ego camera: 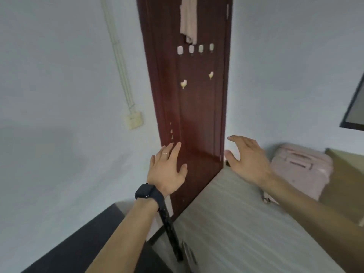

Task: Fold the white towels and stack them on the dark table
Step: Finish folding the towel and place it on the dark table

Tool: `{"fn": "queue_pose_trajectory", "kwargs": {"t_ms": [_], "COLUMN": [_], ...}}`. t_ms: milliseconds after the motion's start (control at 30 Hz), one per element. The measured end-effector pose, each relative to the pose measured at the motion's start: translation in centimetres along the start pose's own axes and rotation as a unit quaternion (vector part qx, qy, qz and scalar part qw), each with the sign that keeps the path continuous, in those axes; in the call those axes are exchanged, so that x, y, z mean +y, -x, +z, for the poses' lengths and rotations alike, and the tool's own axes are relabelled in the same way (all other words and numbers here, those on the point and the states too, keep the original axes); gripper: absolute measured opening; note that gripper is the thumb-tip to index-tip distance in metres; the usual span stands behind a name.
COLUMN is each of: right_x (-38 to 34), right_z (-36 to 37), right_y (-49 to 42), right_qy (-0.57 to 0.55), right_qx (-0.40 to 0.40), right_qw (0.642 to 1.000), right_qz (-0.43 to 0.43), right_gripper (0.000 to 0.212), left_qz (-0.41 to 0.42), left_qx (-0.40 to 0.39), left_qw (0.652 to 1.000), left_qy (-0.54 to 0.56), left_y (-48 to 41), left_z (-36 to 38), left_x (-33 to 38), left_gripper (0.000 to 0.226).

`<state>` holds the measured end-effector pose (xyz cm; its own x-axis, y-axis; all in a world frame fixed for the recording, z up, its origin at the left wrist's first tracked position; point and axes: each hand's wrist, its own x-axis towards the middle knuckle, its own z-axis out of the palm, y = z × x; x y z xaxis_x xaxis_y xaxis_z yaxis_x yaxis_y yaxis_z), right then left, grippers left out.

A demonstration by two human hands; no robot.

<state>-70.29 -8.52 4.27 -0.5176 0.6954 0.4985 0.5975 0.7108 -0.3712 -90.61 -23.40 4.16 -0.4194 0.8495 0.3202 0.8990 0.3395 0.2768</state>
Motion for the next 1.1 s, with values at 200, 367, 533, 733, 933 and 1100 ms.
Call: {"fn": "queue_pose_trajectory", "kwargs": {"t_ms": [200,367,533,733,933,1100], "right_x": [19.1,32.3,44.0,58.3,70.5,80.3], "right_z": [-12.0,-20.5,-27.7,-34.8,-42.4,-47.6], "right_y": [-2.6,-0.9,3.4,9.1,12.1,16.1], "right_qy": [0.087,0.154,0.208,0.265,0.317,0.321], "right_qx": [0.053,0.105,0.159,0.177,0.167,0.162], "right_qw": [0.988,0.963,0.925,0.86,0.786,0.733], "right_qz": [0.12,0.195,0.277,0.397,0.503,0.577], "right_gripper": [0.05,0.048,0.045,0.045,0.045,0.044], "left_qz": [0.126,0.217,0.317,0.423,0.505,0.559], "left_qx": [-0.004,-0.015,-0.06,-0.111,-0.154,-0.195], "left_qw": [0.992,0.975,0.94,0.884,0.818,0.772], "left_qy": [0.013,0.053,0.109,0.165,0.229,0.232], "left_y": [-12.8,-19.4,-23.3,-26.1,-28.0,-27.1], "left_z": [6.0,12.4,20.0,30.1,37.5,43.3], "left_x": [19.9,36.0,51.3,70.7,89.4,103.6], "left_gripper": [0.068,0.067,0.065,0.062,0.058,0.056]}}
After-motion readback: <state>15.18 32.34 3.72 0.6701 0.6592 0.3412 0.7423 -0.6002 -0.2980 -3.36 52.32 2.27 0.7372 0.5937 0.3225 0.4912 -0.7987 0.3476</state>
